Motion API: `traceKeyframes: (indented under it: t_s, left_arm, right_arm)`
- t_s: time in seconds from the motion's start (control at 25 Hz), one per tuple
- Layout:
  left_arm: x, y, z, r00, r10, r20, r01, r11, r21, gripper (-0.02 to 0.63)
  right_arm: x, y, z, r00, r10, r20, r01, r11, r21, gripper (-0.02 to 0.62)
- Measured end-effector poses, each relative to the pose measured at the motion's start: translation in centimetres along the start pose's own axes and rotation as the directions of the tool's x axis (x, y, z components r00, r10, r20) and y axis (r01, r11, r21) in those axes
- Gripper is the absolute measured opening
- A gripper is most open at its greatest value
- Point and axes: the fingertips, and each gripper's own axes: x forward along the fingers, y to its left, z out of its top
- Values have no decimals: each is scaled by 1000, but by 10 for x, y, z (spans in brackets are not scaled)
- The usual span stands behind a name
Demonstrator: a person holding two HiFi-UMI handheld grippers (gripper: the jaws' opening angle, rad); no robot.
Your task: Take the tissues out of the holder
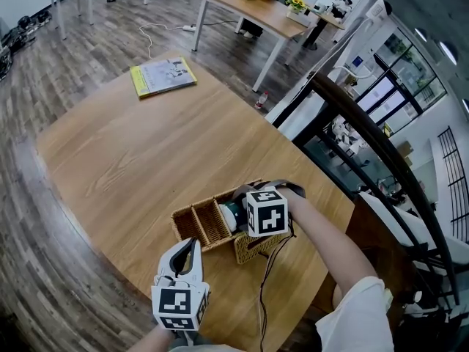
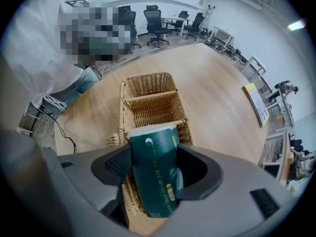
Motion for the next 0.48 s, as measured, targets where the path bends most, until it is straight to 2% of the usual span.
traceKeyframes:
  t_s: [0.48]
  left_arm:
    - [-9, -17, 16, 999, -33, 31, 32, 999, 19, -14]
  right_arm:
    - [-42, -1, 2, 998, -65, 4, 65, 998, 16, 290]
